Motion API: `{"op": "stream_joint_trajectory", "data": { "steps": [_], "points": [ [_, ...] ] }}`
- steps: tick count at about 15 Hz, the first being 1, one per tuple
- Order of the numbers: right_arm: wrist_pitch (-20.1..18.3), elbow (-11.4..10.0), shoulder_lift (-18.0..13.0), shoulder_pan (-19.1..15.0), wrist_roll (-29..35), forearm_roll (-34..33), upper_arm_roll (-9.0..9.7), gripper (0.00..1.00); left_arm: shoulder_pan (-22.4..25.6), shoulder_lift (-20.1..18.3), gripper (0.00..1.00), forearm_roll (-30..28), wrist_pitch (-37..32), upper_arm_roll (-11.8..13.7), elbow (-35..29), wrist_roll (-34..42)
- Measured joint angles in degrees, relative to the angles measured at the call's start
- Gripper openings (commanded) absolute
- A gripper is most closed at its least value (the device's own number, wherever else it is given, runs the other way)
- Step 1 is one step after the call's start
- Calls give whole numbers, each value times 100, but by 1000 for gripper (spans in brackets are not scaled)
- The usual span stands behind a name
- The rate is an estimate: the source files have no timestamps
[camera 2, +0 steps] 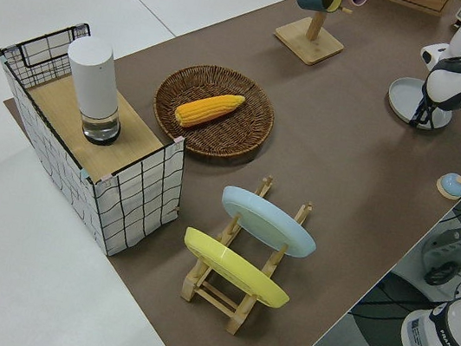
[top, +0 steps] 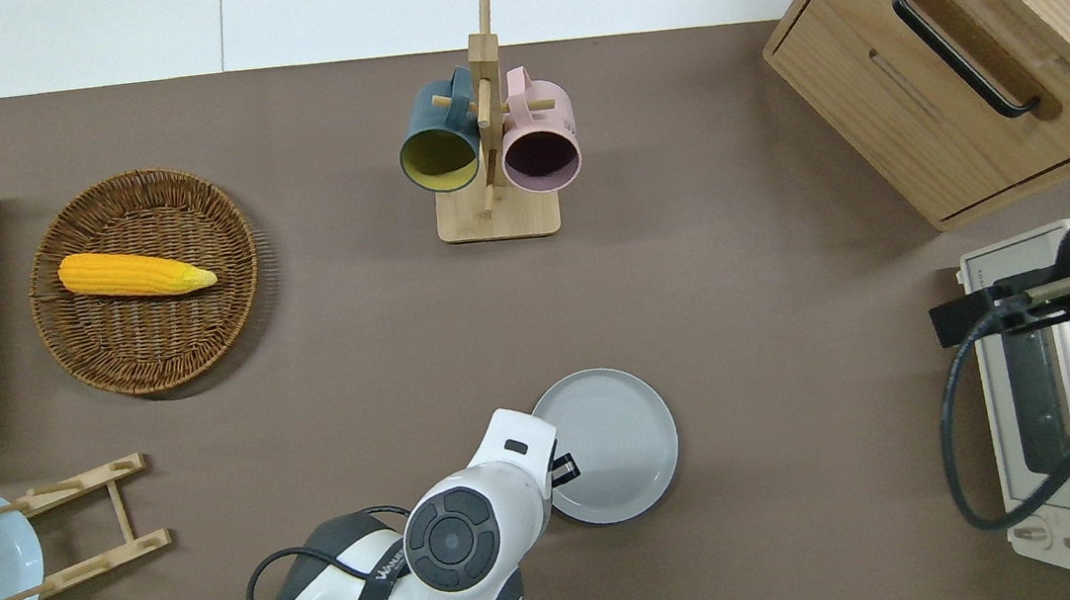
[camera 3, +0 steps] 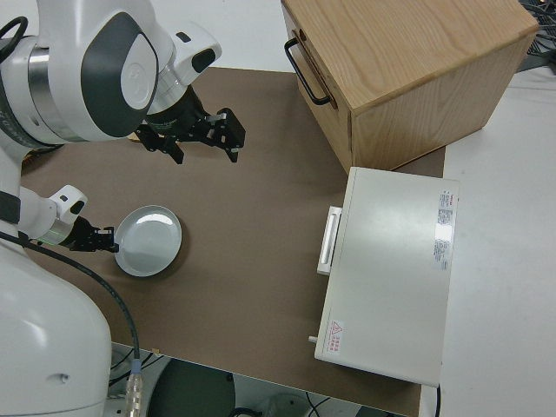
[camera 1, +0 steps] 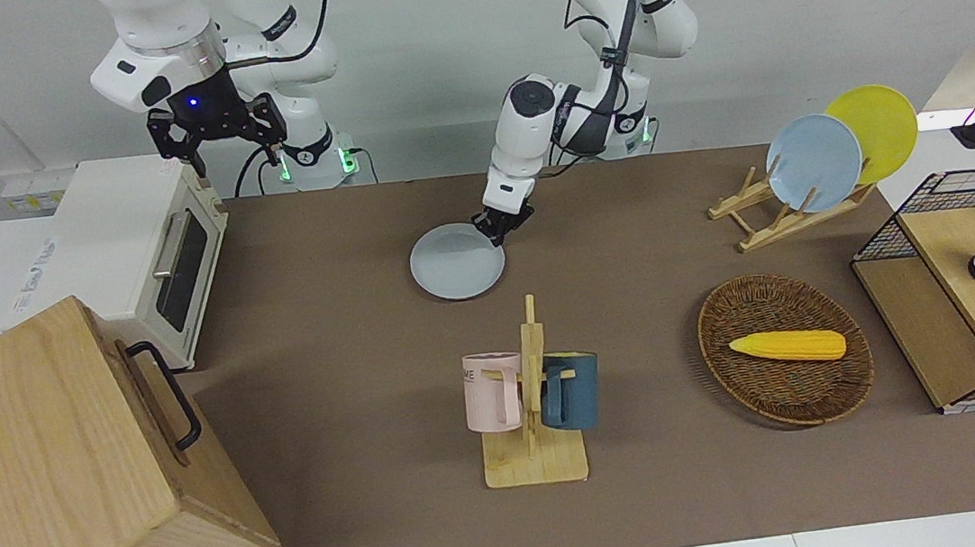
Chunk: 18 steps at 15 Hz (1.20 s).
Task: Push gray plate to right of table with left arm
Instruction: 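Push the gray plate with the left gripper away from the basket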
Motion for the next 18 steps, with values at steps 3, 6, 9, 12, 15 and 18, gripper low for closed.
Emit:
{"op": "stream_joint_trajectory", "data": {
  "steps": [3, 6, 9, 12, 15, 18],
  "points": [
    [0, 0, 0, 0, 0, 0, 0, 996, -153, 217, 0, -2, 97, -57, 237, -289],
    [0, 0, 0, 0, 0, 0, 0, 996, -349, 431, 37, -2, 184, -69, 478, -517],
    [0, 0, 0, 0, 0, 0, 0, 996, -412, 502, 724, -2, 200, -69, 558, -578],
    [0, 0, 0, 0, 0, 0, 0, 996, -449, 680, 991, -2, 221, -103, 636, -590],
    [0, 0, 0, 0, 0, 0, 0, 996, -441, 806, 993, 54, -295, -93, 903, -582],
    [0, 0, 0, 0, 0, 0, 0, 996, -207, 651, 993, 270, -1124, -44, 1217, -348]
  ]
}}
